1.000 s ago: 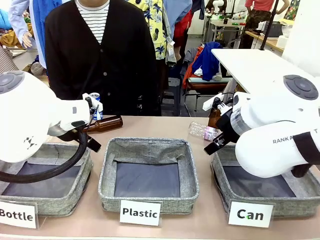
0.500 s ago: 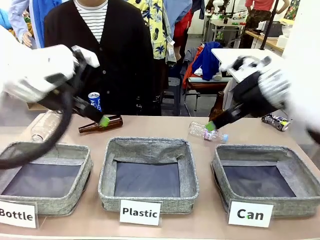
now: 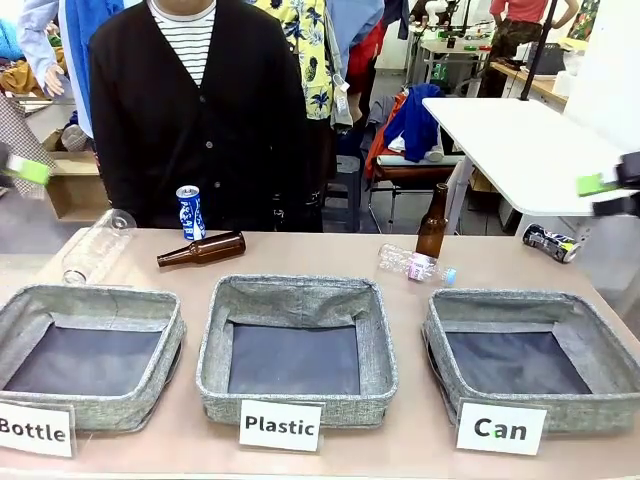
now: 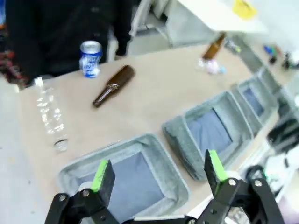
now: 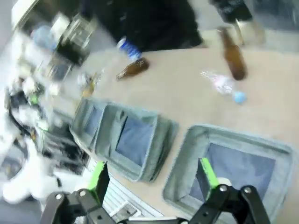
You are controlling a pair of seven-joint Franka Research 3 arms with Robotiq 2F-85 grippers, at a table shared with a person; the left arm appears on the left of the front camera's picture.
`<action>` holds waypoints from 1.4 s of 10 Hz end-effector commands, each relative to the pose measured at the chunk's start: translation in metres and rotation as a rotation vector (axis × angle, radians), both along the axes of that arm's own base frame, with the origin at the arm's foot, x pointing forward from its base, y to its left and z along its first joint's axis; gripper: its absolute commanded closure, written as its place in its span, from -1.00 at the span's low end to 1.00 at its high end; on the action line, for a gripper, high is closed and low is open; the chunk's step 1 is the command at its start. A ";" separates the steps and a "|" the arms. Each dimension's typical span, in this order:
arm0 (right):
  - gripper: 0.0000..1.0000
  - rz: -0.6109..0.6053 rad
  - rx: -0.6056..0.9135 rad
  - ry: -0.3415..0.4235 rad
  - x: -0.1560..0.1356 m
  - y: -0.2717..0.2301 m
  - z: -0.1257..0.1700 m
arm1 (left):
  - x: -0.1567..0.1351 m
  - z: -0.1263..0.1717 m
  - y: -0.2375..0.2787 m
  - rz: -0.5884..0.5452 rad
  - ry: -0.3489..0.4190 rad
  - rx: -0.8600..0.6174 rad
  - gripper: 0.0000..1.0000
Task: Sort the can waste into the basket.
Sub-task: Pick up the can waste from the table and place it in the right Fabric basket.
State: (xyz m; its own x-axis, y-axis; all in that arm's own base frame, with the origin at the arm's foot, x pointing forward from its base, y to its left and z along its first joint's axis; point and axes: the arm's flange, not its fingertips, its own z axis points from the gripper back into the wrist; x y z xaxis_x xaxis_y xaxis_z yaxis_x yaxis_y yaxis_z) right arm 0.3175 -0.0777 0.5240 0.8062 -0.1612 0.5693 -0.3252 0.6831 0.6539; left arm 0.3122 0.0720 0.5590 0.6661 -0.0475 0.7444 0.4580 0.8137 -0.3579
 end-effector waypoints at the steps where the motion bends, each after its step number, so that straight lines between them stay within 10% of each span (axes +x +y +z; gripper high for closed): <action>1: -1.00 -0.169 0.174 -0.005 -0.020 -0.038 -0.046 | -0.033 -0.066 0.037 0.117 -0.027 -0.217 -1.00; 5: -1.00 -0.445 0.248 0.045 -0.047 -0.090 -0.082 | -0.038 -0.121 0.088 0.354 0.044 -0.459 -1.00; 6: -1.00 -0.377 0.267 0.077 -0.021 -0.122 -0.053 | -0.016 -0.067 0.133 0.278 0.056 -0.387 -1.00; 11: -1.00 -0.388 0.268 0.108 -0.021 -0.117 -0.054 | -0.016 -0.067 0.133 0.278 0.056 -0.387 -1.00; 14: -1.00 -0.452 -0.183 0.141 0.091 -0.094 -0.029 | -0.016 -0.067 0.133 0.278 0.056 -0.387 -1.00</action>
